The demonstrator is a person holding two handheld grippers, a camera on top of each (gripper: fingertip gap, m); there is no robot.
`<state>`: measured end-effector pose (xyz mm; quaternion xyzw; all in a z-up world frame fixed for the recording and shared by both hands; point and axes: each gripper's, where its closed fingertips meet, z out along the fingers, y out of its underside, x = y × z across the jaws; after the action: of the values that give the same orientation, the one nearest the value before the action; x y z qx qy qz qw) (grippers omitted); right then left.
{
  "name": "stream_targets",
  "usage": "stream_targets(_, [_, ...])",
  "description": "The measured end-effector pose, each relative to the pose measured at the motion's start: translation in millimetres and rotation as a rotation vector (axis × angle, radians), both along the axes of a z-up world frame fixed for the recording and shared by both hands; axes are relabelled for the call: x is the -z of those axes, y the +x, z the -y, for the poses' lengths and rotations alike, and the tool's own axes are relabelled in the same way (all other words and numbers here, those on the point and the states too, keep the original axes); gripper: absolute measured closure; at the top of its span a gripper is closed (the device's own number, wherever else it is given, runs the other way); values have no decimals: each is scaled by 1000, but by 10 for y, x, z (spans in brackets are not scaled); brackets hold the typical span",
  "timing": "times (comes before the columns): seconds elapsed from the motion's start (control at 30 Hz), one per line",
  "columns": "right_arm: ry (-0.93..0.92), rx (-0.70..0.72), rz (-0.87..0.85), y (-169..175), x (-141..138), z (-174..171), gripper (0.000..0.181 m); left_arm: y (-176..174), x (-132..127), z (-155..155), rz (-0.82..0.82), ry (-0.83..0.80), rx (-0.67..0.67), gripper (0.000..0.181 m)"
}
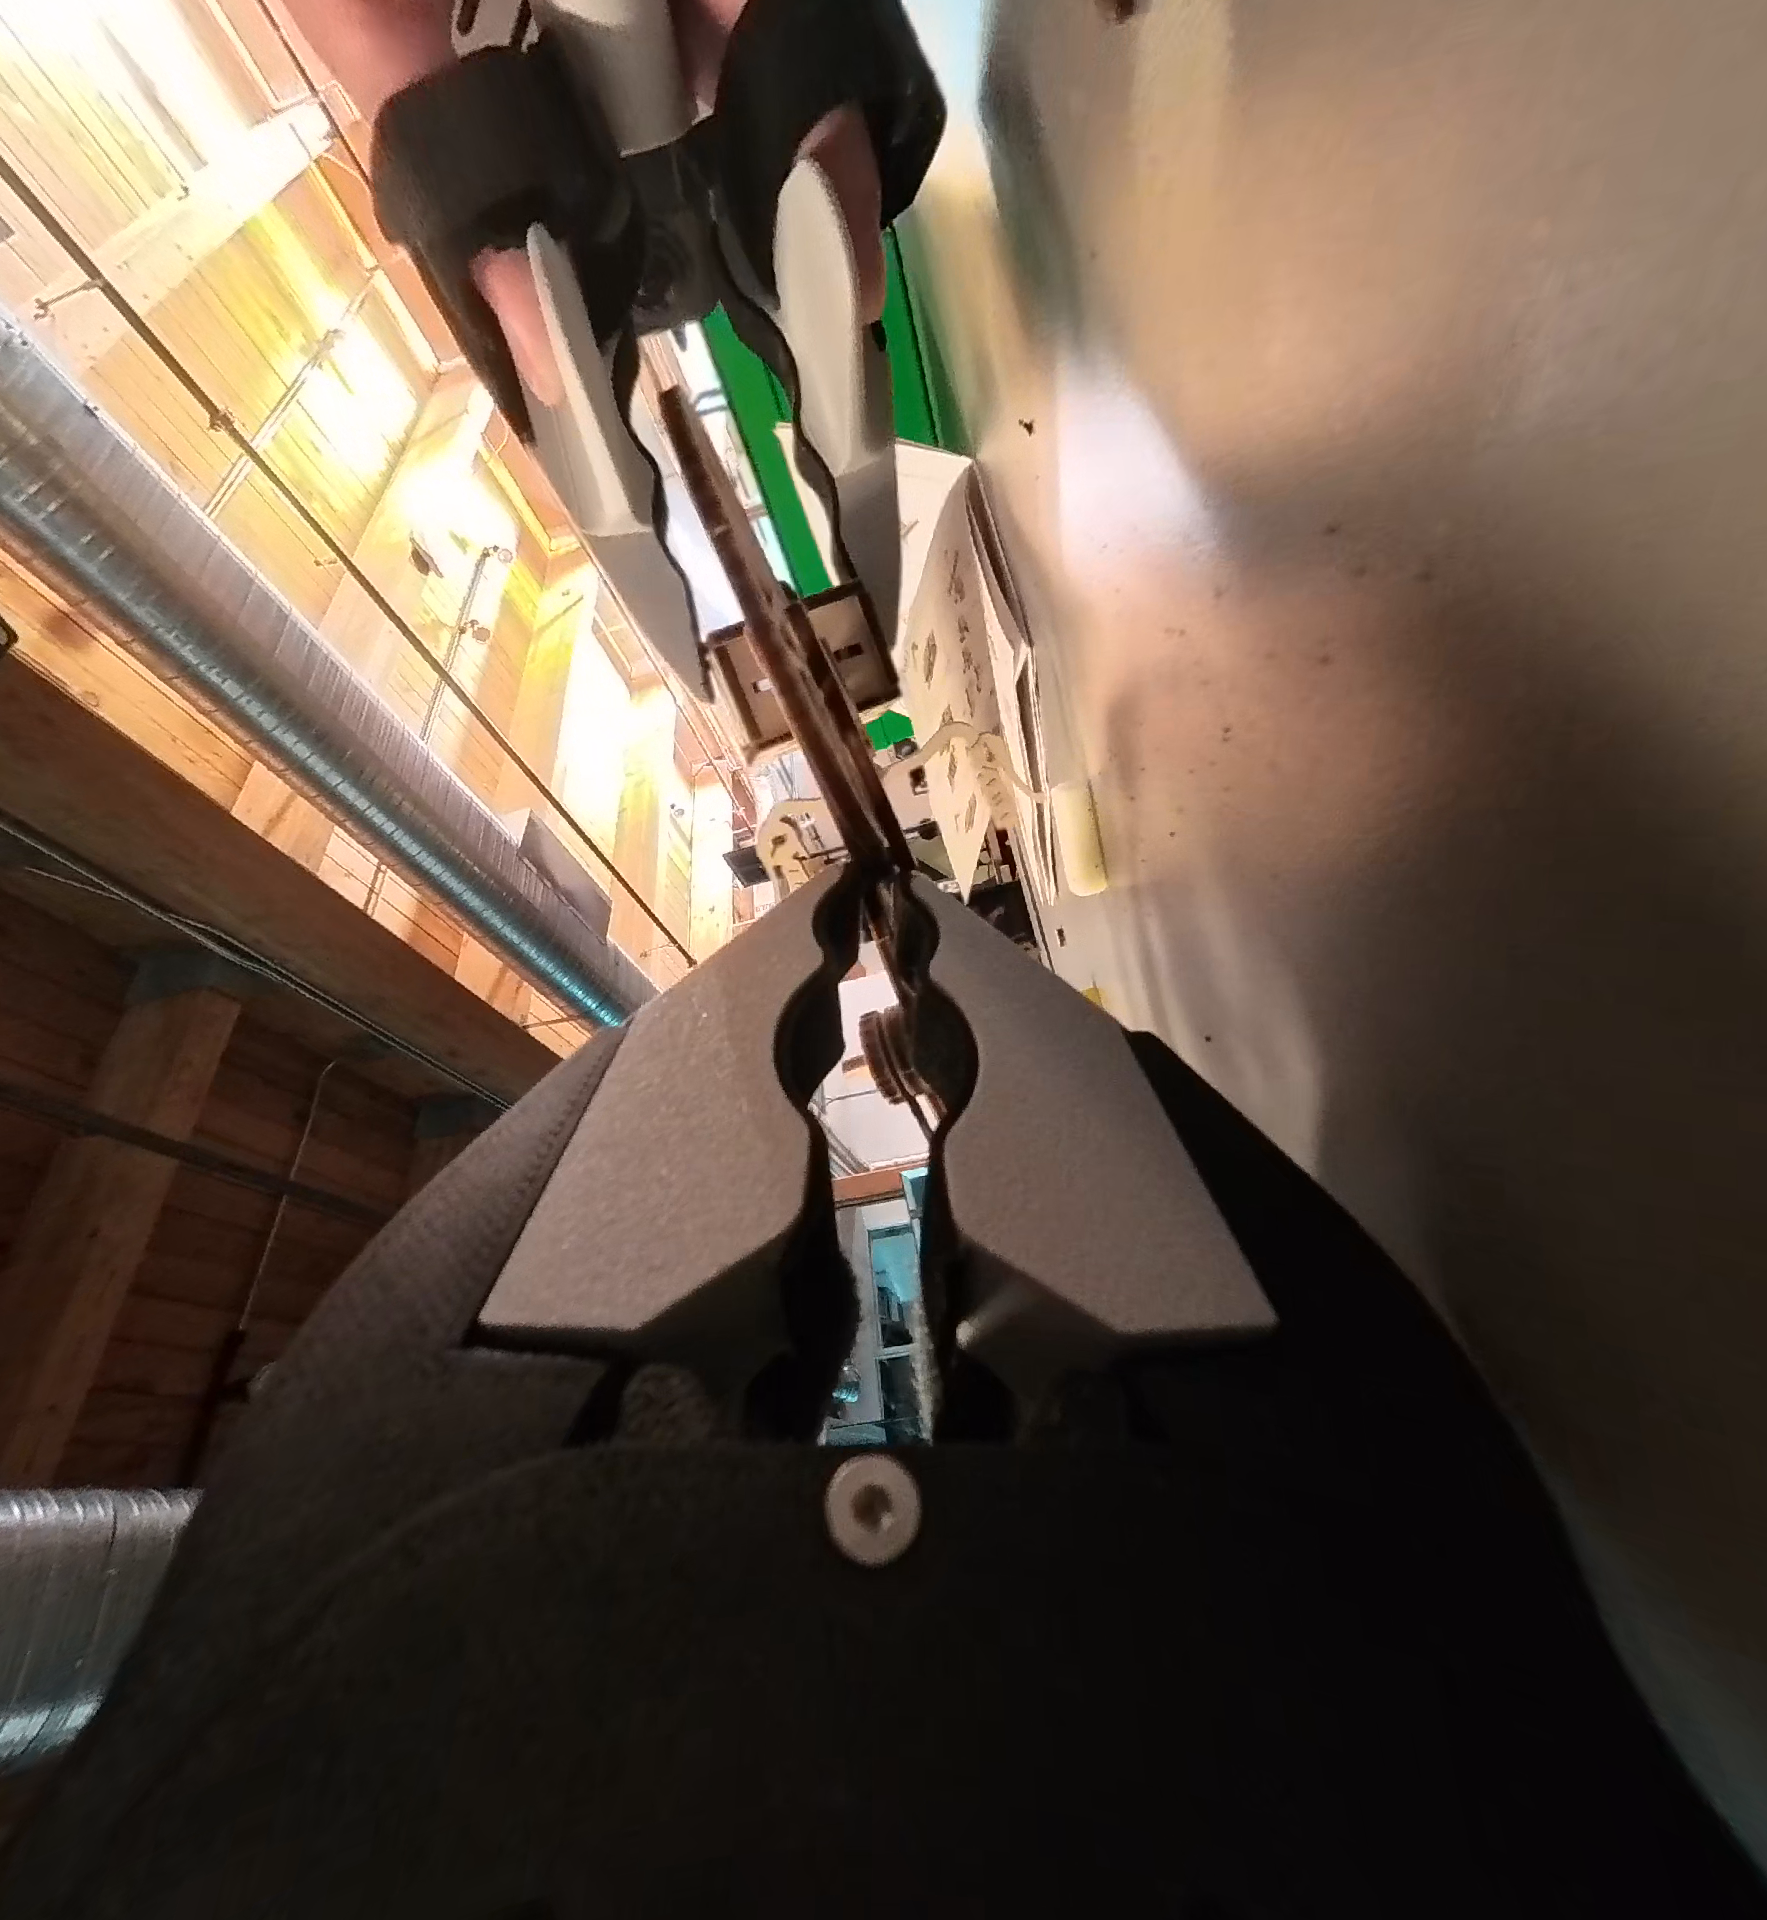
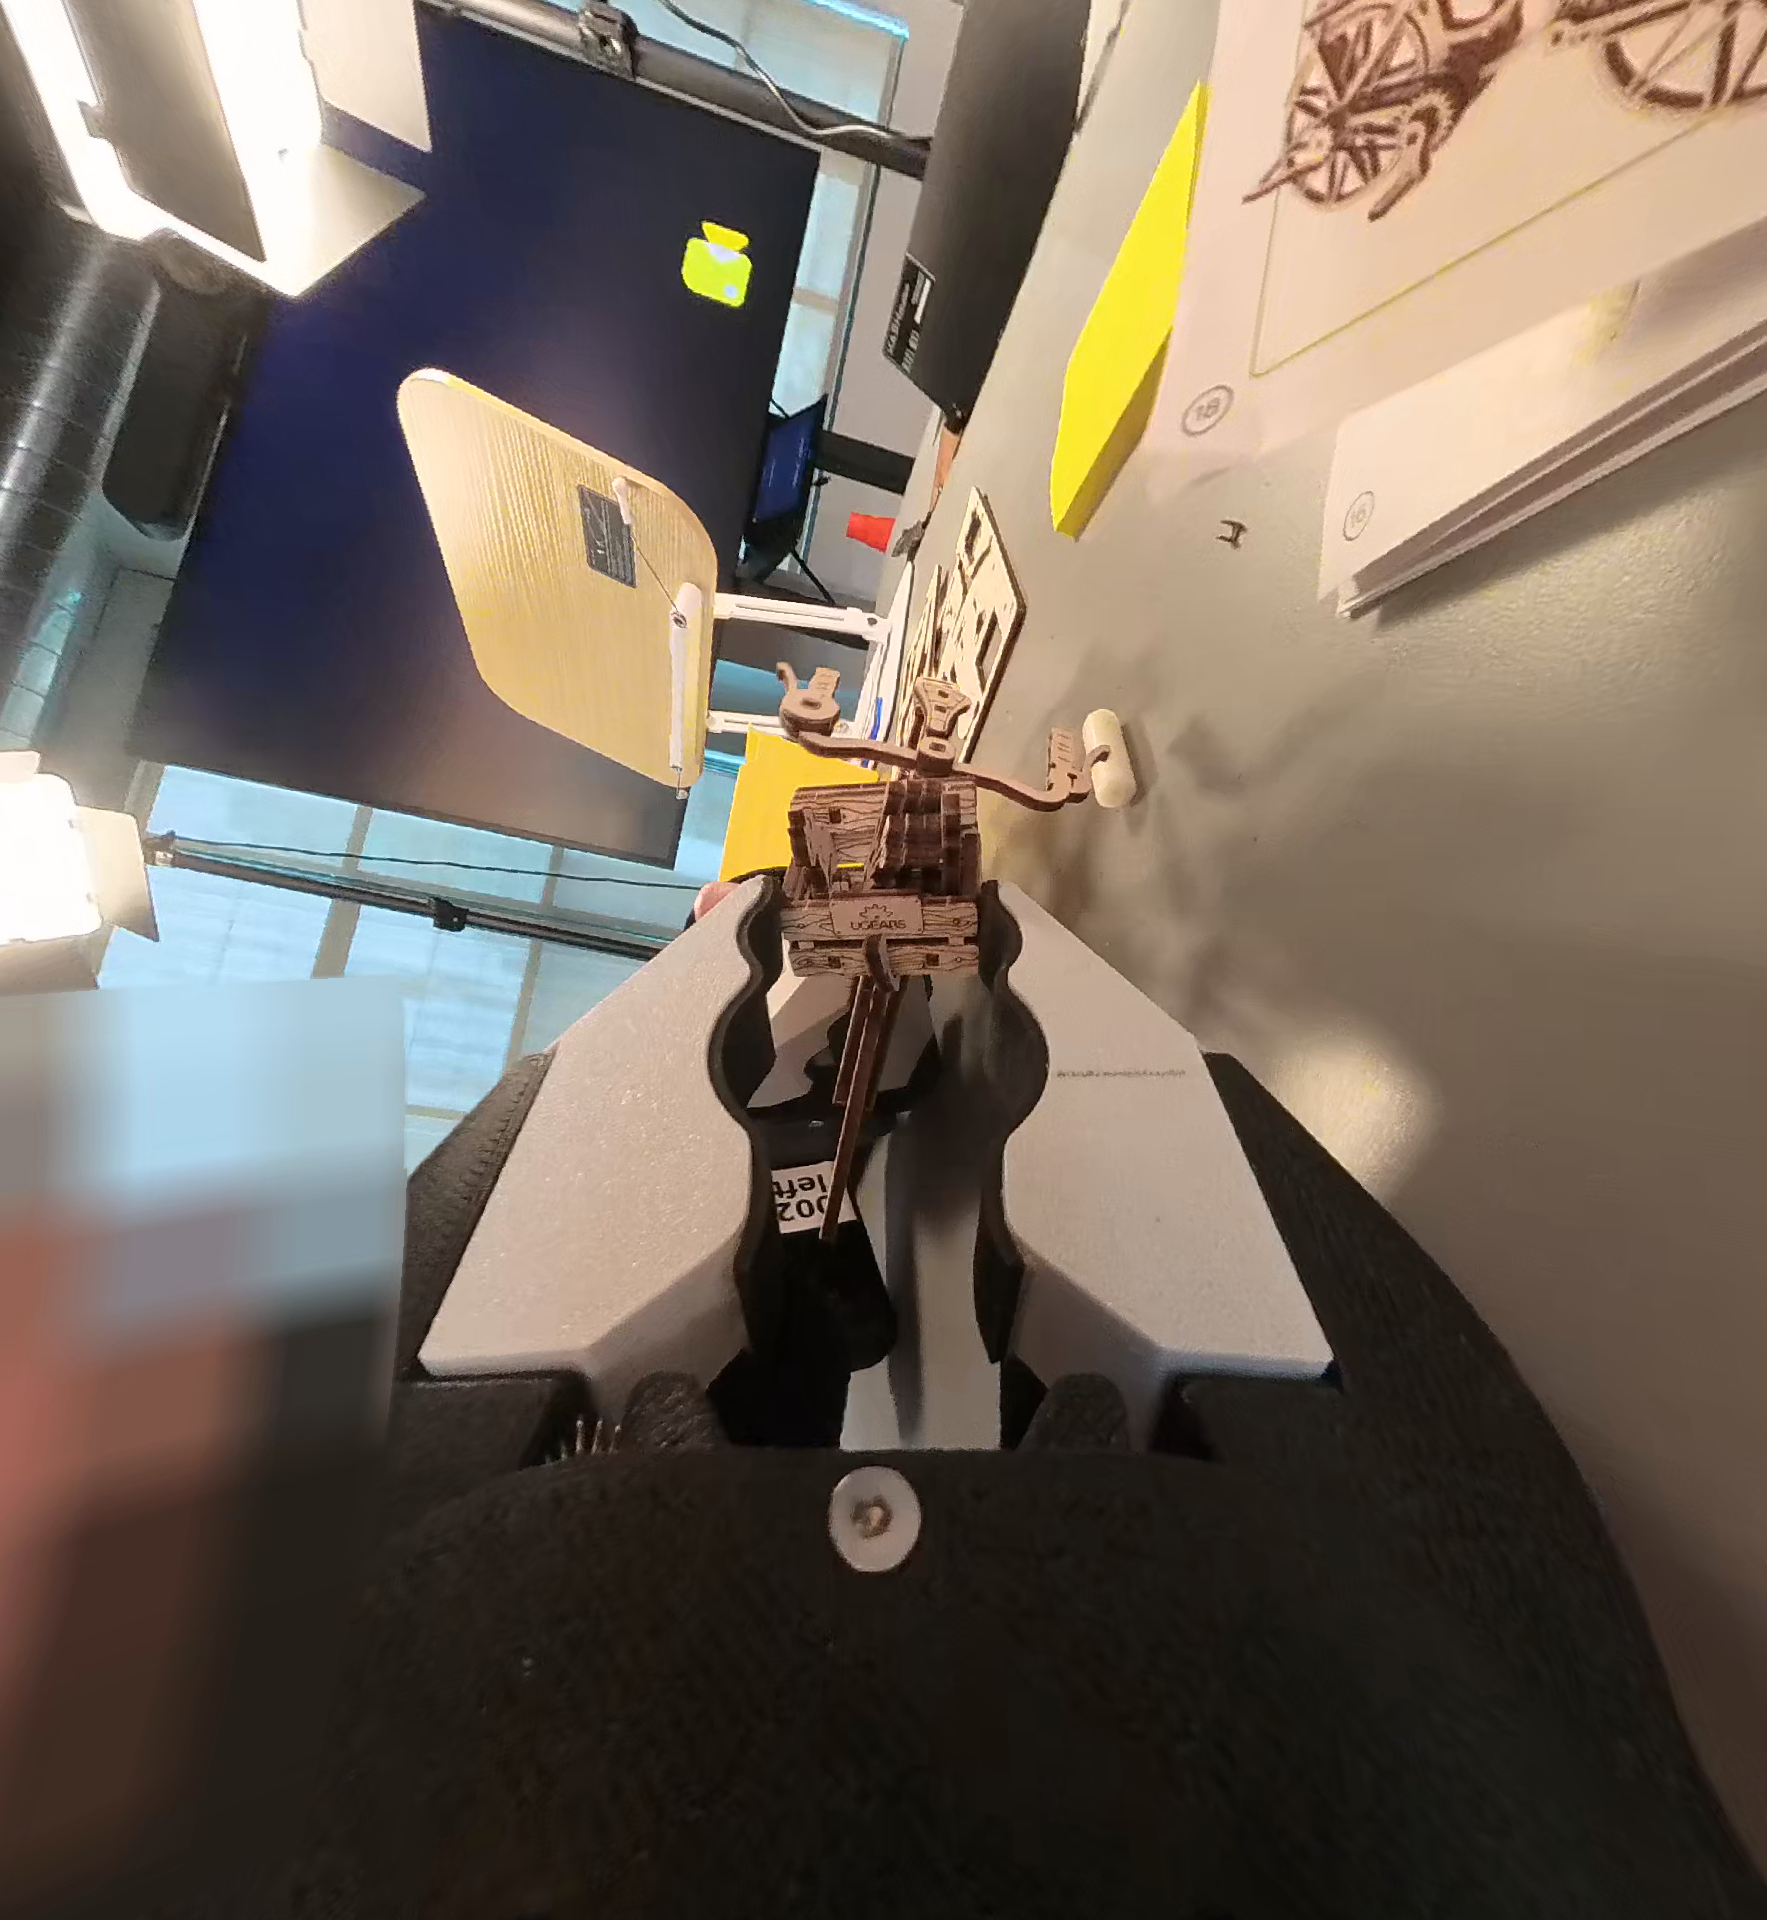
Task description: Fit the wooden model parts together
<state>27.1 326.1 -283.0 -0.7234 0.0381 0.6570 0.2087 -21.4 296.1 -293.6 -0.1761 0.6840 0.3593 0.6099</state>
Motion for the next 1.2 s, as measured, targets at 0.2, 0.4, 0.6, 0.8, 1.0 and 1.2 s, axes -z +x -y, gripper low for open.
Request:
stream_targets(0.2, [30, 12, 2, 3, -25, 15, 145, 4, -25, 4, 8, 10, 4, 177])
stream_targets(0.4, [40, 14, -15, 7, -34, 18, 145, 8, -37, 7, 11, 15, 7, 177])
stream_targets(0.6, [63, 11, -46, 4, -82, 25, 145, 6, -75, 8, 24, 33, 9, 177])
stream_targets(0.8, [80, 7, -75, 9, -132, 43, 145, 12, -107, 13, 38, 50, 16, 177])
stream_targets(1.0, [104, 17, -57, 7, -136, 43, 145, 12, -100, 4, 38, 49, 15, 177])
stream_targets(1.2, [101, 34, -49, 6, -110, 40, 145, 11, -64, -14, 31, 37, 14, 177])
